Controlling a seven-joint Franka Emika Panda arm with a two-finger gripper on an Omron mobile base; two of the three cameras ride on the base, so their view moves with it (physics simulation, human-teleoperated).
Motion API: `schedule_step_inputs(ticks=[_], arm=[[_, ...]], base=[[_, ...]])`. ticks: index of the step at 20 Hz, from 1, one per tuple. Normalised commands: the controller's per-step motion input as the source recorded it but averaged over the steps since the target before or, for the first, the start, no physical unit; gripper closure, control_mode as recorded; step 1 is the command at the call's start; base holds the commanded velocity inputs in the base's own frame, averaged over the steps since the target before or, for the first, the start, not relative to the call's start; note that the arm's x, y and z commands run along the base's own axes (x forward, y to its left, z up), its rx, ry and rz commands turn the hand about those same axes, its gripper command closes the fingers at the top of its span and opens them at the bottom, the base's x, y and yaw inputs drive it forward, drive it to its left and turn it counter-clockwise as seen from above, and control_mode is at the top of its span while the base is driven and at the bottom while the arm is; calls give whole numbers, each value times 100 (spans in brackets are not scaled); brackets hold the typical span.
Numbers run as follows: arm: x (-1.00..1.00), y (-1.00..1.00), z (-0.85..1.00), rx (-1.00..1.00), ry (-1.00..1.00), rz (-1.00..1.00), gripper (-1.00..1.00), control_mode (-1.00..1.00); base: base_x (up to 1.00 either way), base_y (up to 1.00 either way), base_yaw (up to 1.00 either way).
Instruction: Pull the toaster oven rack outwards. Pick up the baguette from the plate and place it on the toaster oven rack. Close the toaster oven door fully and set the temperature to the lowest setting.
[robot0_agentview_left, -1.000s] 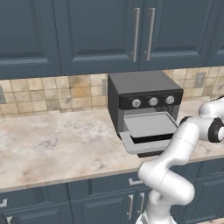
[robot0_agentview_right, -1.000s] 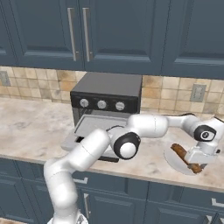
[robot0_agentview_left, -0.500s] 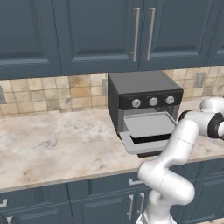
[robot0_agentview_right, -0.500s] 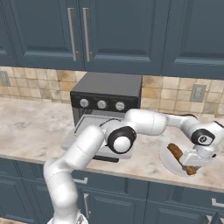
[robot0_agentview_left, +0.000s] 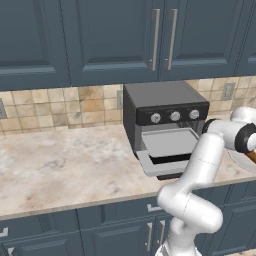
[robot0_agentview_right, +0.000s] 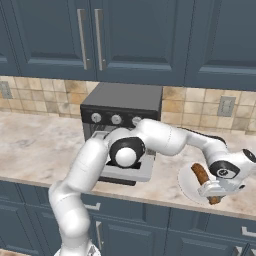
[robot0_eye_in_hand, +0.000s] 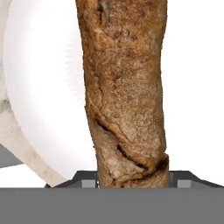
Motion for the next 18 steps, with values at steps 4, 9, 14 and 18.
schedule_step_inputs(ticks=[4, 9, 14, 18], arm=[[-6, 40, -39, 0, -17, -21, 100, -100], [0, 21, 4, 0, -12, -20, 100, -100], [5, 9, 50, 0, -1, -9, 100, -100], [20, 0, 72, 0, 0, -1, 100, -100]], base=[[0, 0, 0], [0, 0, 0], [0, 0, 0], [0, 0, 0]])
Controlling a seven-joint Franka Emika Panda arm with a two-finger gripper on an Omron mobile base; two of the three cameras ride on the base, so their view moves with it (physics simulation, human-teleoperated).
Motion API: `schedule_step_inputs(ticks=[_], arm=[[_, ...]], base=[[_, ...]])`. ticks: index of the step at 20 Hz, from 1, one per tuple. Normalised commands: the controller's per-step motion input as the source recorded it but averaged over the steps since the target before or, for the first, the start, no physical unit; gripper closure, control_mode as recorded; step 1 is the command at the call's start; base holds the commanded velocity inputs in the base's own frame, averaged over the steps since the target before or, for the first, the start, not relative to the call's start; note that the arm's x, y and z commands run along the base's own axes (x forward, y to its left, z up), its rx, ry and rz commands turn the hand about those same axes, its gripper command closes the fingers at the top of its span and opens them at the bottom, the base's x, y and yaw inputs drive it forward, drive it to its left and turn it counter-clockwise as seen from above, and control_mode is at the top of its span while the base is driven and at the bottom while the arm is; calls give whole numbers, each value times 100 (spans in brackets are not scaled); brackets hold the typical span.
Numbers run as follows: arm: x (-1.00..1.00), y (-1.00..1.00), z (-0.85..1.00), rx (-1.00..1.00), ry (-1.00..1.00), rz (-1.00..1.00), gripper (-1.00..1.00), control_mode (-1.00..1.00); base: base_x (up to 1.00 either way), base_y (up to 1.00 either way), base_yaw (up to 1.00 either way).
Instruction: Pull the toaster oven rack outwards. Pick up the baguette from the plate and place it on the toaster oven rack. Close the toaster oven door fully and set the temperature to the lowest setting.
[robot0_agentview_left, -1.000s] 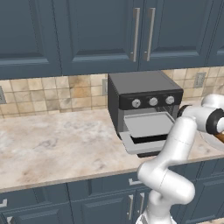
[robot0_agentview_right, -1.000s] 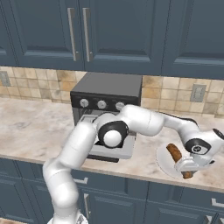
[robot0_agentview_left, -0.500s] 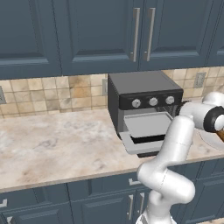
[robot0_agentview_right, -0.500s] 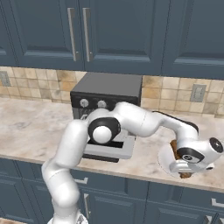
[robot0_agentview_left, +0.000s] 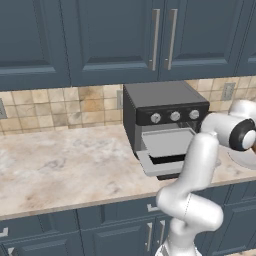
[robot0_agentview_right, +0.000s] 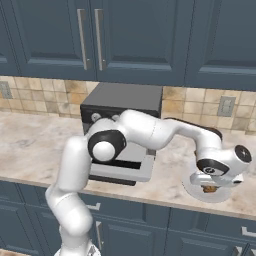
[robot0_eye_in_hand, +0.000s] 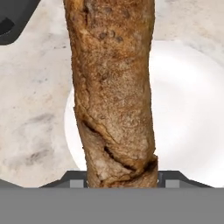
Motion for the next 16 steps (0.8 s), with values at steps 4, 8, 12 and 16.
schedule_step_inputs(ticks=[4, 8, 12, 16], arm=[[18, 15, 56, -1, 0, 4, 100, -100], [3, 52, 10, -4, -5, 23, 100, -100], [0, 75, 0, -11, -6, 37, 100, -100], [1, 82, 0, -15, -5, 44, 100, -100]], base=[[0, 0, 0], [0, 0, 0], [0, 0, 0], [0, 0, 0]])
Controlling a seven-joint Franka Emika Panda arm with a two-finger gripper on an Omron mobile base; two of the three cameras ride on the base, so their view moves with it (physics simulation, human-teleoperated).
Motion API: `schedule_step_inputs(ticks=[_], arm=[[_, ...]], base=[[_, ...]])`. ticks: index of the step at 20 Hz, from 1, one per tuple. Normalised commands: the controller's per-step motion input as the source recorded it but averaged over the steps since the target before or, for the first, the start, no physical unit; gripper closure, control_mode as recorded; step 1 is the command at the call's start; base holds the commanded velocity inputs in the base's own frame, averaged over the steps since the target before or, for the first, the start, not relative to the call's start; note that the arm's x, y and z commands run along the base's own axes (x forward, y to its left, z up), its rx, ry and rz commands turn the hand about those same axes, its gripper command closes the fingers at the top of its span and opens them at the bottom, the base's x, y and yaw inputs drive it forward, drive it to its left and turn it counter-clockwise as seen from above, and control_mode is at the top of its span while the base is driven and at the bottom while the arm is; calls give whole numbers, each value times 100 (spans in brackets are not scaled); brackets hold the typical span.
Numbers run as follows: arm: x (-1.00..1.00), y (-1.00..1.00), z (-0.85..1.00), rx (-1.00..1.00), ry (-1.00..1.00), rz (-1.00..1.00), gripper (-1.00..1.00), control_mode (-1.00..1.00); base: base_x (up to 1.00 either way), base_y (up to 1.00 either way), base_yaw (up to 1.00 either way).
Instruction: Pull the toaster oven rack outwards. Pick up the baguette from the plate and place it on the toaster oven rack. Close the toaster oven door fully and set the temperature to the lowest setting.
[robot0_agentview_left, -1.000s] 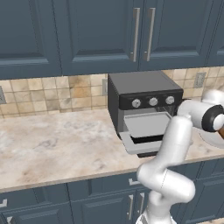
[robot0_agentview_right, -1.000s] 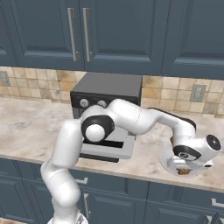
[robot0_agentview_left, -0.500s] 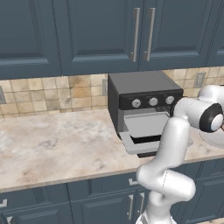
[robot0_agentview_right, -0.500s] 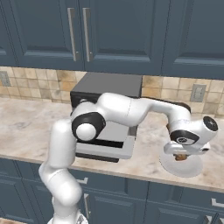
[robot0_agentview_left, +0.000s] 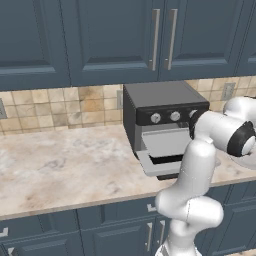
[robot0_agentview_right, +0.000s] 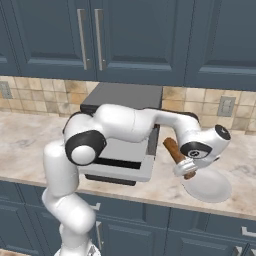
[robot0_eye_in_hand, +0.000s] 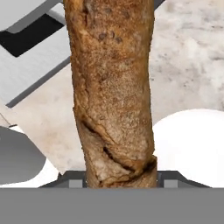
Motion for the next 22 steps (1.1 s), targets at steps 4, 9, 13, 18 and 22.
schedule_step_inputs(ticks=[4, 9, 13, 18, 22], arm=[[2, 62, 1, -11, -7, 41, 100, -100], [0, 47, 20, -13, -4, 32, 100, -100], [0, 46, 34, -19, 0, 19, 100, -100], [0, 54, 27, -18, -1, 13, 100, -100], [0, 68, 8, -17, -1, 13, 100, -100]], base=[[0, 0, 0], [0, 0, 0], [0, 0, 0], [0, 0, 0], [0, 0, 0]])
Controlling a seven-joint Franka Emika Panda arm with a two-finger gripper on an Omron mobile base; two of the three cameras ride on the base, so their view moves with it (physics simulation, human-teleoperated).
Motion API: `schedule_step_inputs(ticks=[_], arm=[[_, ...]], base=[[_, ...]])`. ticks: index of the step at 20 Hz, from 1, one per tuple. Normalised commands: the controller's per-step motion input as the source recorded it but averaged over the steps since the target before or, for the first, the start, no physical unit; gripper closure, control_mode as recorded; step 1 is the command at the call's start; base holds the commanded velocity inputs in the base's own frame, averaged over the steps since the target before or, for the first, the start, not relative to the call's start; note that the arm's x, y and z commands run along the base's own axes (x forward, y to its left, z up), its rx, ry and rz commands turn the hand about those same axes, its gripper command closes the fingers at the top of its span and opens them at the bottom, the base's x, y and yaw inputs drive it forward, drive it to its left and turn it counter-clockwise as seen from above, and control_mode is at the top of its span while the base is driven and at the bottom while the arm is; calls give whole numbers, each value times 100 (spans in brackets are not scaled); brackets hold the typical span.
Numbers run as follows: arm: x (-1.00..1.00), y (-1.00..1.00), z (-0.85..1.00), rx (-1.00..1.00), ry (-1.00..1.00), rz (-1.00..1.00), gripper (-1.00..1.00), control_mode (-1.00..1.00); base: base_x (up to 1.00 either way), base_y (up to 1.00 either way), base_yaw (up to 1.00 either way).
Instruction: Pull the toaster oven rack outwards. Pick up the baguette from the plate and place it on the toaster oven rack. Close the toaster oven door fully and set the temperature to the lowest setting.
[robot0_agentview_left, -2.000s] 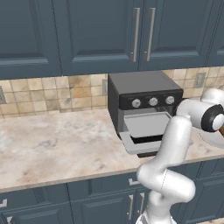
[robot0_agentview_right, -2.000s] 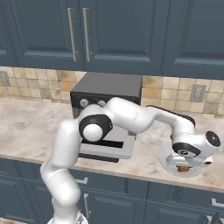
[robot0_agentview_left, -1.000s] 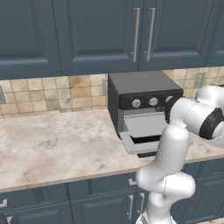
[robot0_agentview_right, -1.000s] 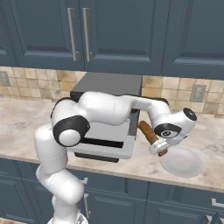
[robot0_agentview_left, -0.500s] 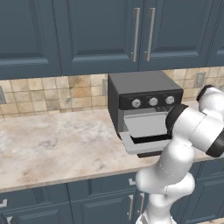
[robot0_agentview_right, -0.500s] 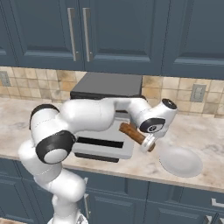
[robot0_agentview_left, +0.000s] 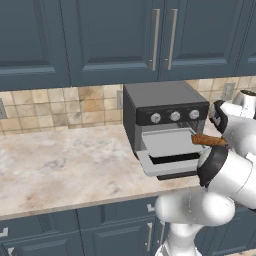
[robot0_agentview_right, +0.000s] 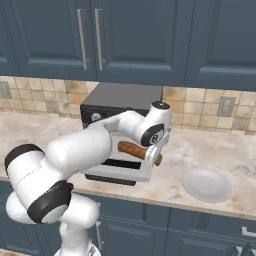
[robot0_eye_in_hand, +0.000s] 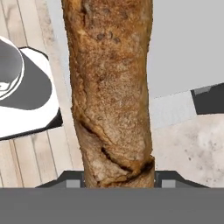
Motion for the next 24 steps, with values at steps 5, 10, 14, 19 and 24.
schedule_step_inputs(ticks=[5, 10, 14, 19, 24], arm=[[2, 57, 12, -10, -1, 13, 100, -100], [15, 36, 17, -1, -3, 9, 100, -100], [20, 23, 18, 0, -3, 2, 100, -100], [17, 30, 3, -1, 0, 0, 100, -100], [20, 41, 0, -4, 0, 0, 100, -100]], base=[[0, 0, 0], [0, 0, 0], [0, 0, 0], [0, 0, 0], [0, 0, 0]])
